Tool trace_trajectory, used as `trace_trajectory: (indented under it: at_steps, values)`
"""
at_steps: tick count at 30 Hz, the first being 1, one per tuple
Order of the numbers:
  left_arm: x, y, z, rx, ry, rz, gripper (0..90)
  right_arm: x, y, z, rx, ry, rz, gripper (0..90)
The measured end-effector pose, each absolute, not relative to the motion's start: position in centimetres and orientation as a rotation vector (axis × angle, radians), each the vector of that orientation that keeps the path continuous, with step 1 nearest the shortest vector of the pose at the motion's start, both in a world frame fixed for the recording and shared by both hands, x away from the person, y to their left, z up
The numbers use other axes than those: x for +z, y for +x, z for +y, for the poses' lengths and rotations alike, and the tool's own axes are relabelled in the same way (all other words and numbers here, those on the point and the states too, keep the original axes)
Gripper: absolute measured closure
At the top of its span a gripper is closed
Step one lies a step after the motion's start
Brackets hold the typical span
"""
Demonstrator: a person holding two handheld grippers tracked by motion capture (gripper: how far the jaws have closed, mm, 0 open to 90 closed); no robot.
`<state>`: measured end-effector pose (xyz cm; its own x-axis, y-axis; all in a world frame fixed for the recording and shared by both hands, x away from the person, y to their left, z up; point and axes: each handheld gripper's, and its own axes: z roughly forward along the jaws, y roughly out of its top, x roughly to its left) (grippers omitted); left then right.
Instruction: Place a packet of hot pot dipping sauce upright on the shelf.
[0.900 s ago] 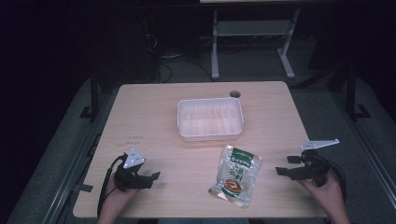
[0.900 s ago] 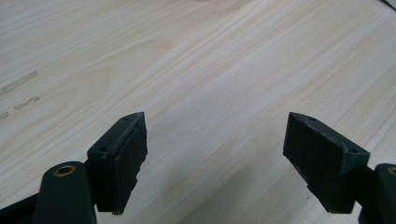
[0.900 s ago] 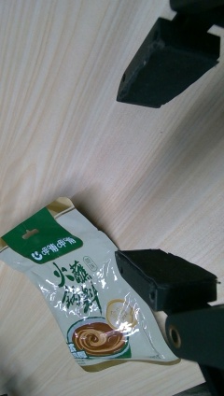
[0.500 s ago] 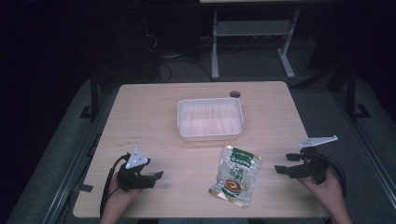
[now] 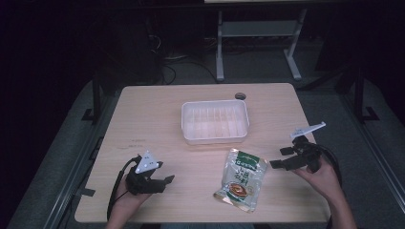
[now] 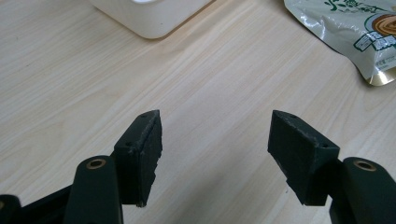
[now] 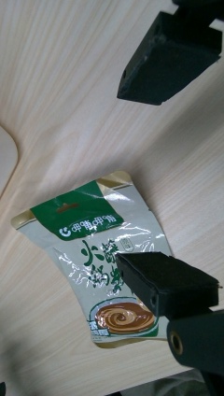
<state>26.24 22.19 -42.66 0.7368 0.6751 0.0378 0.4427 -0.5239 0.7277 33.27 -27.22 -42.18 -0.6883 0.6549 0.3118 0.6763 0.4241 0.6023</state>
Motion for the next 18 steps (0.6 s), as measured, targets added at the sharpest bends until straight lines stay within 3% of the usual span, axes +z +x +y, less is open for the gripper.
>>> trace_trajectory:
  at_steps: [8,18]
  values:
    - [-42.9,26.1,21.6,0.388,2.217,0.813,34.4,-42.4,35.1,-25.6,-1.045,-1.157,-2.648,17.9]
    - [-41.2,25.8,16.1,0.329,2.271,0.652,40.4,-40.6,37.2,-22.9,-1.004,-1.098,-2.654,20.1]
